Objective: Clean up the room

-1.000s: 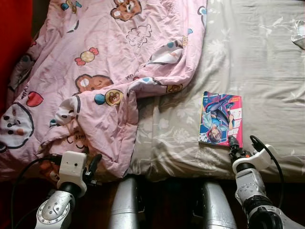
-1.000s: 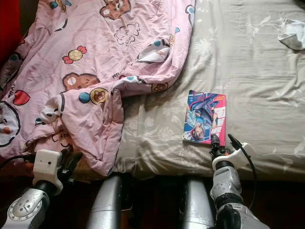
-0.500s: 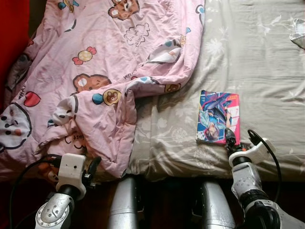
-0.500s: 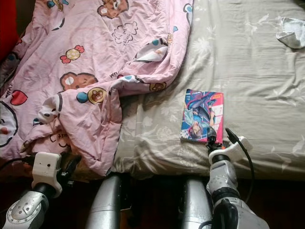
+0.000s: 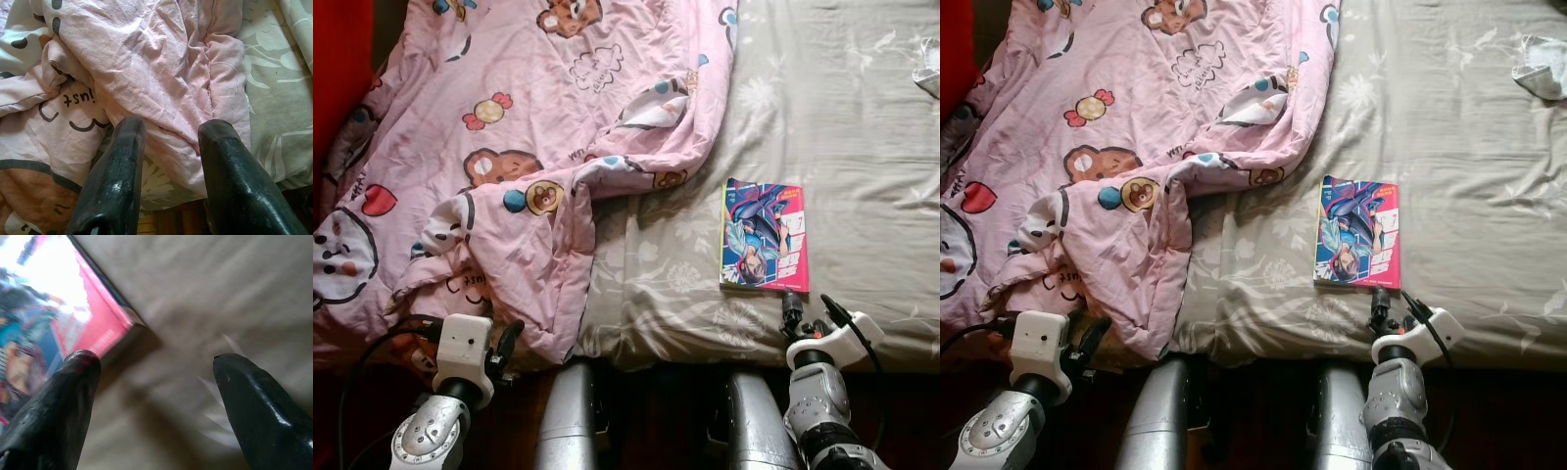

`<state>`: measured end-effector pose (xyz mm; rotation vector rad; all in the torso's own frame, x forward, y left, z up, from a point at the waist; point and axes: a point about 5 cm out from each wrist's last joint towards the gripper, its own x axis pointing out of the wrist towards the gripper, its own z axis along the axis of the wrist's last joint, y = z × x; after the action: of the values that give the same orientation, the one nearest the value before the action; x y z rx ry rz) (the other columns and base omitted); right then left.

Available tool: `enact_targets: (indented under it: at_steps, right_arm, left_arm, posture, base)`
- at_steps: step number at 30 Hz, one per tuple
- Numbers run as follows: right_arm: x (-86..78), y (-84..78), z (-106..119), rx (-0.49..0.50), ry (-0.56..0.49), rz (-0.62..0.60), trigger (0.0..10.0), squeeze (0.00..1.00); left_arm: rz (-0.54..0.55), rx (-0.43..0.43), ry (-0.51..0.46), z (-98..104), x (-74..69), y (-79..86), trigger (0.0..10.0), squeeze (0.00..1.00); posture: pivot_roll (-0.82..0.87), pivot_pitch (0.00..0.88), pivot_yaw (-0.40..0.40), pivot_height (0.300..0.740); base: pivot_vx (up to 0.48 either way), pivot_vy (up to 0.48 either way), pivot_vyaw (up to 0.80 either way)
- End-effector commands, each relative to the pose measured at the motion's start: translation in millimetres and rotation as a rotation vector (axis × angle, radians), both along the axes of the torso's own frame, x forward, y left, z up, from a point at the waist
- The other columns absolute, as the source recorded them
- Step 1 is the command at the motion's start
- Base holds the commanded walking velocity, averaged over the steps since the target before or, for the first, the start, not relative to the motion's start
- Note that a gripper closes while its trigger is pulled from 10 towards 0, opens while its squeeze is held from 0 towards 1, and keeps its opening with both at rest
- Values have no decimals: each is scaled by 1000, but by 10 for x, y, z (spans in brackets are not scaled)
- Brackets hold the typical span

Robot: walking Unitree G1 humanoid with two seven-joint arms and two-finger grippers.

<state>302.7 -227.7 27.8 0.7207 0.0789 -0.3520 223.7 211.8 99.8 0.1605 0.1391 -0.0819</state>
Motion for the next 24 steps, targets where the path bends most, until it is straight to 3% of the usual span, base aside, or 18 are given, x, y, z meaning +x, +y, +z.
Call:
enact_targets:
  at_steps: [1, 4, 12, 16, 20, 24]
  right_arm:
    - [-6, 29, 2, 11, -24, 2, 10000, 0]
    - [170, -9, 287, -2, -166, -18, 10000, 0]
    - [322, -56, 613, -47, -300, -49, 10000, 0]
    - [358, -42, 605, -51, -265, -21, 10000, 0]
    - [351, -20, 453, -46, -116, 3, 10000, 0]
    - [332, -11, 375, -35, -59, 24, 10000, 0]
  left_arm:
    - [18, 6, 44, -101, -65, 48, 10000, 0]
    - [21, 4, 39, -99, -49, 57, 10000, 0]
    - [20, -2, 30, -92, -33, 42, 10000, 0]
    - [18, -2, 30, -94, -33, 38, 10000, 0]
    - [19, 0, 31, -100, -45, 38, 10000, 0]
    - [23, 3, 34, -102, -61, 49, 10000, 0]
  posture:
    - [181, 456, 124, 619]
    - [177, 450, 120, 619]
    - [173, 447, 121, 619]
    - [171, 451, 120, 619]
    - [177, 457, 120, 619]
    - [182, 460, 121, 619]
  base:
    - [0, 0, 0]
    - [0, 0, 0]
    - [0, 0, 0]
    - [0, 0, 0]
    - [0, 0, 0]
    - [0, 0, 0]
